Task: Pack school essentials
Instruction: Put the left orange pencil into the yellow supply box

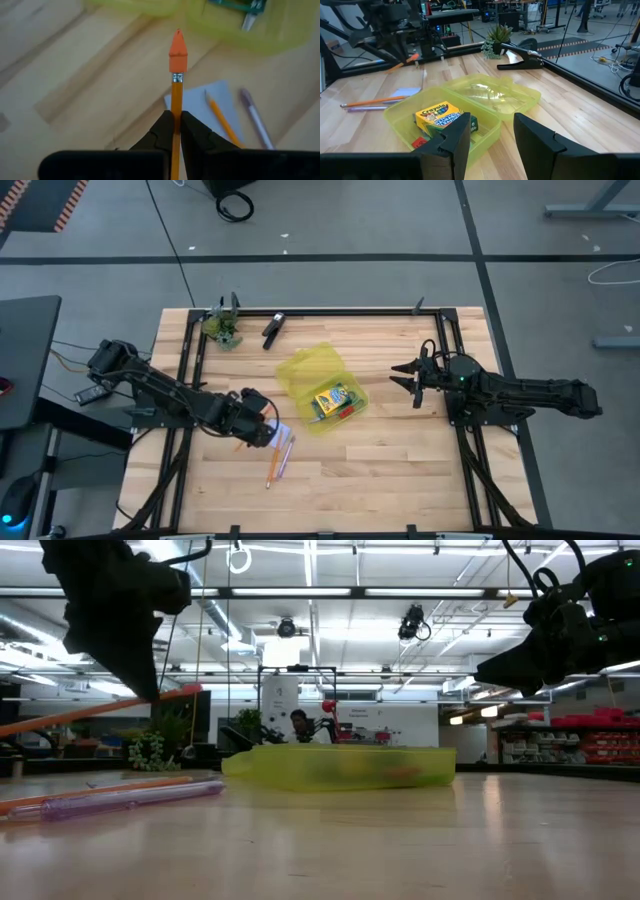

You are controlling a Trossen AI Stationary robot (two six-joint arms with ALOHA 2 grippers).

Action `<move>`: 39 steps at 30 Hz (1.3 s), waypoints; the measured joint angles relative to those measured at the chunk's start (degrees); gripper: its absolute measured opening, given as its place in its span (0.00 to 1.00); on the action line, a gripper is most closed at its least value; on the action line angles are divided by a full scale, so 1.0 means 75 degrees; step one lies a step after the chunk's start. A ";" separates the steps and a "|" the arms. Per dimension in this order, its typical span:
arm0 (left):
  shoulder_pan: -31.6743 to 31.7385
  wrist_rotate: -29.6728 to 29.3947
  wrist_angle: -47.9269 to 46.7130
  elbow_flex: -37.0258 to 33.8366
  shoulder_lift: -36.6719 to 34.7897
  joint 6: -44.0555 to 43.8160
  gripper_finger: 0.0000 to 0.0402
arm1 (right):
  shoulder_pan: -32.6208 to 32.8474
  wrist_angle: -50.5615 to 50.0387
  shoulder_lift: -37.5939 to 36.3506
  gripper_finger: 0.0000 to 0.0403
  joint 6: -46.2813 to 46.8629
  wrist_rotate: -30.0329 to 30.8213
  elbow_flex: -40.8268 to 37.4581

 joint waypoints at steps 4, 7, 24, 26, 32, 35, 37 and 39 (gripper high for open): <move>0.0083 -0.0158 0.0342 0.0000 0.0003 0.0330 0.06 | -0.0001 0.0000 0.0000 0.39 -0.0001 -0.0001 0.0000; 0.0213 -0.0174 0.0566 0.0000 0.0003 0.0591 0.05 | -0.0002 0.0000 0.0000 0.39 -0.0002 0.0000 0.0000; 0.0932 -0.0278 0.1432 0.0000 0.0009 0.1748 0.06 | -0.0002 0.0000 0.0000 0.39 0.0000 0.0001 0.0000; 0.0941 -0.0277 0.1507 -0.0003 0.0009 0.1785 0.06 | -0.0003 0.0000 0.0000 0.39 0.0000 0.0001 0.0000; 0.0914 -0.0268 0.1560 -0.0003 0.0076 0.1782 0.06 | -0.0002 0.0000 0.0000 0.39 -0.0002 0.0001 0.0000; 0.0880 -0.0260 0.1586 -0.0006 0.0172 0.1779 0.06 | -0.0003 0.0000 0.0000 0.39 -0.0001 0.0001 0.0000; 0.0880 -0.0171 0.1556 -0.0009 0.0246 0.1779 0.06 | 0.0000 0.0000 0.0000 0.39 -0.0003 0.0001 0.0000; 0.0879 -0.0078 0.1611 -0.0009 0.0325 0.1780 0.06 | 0.0000 -0.0003 0.0000 0.39 0.0000 -0.0001 0.0000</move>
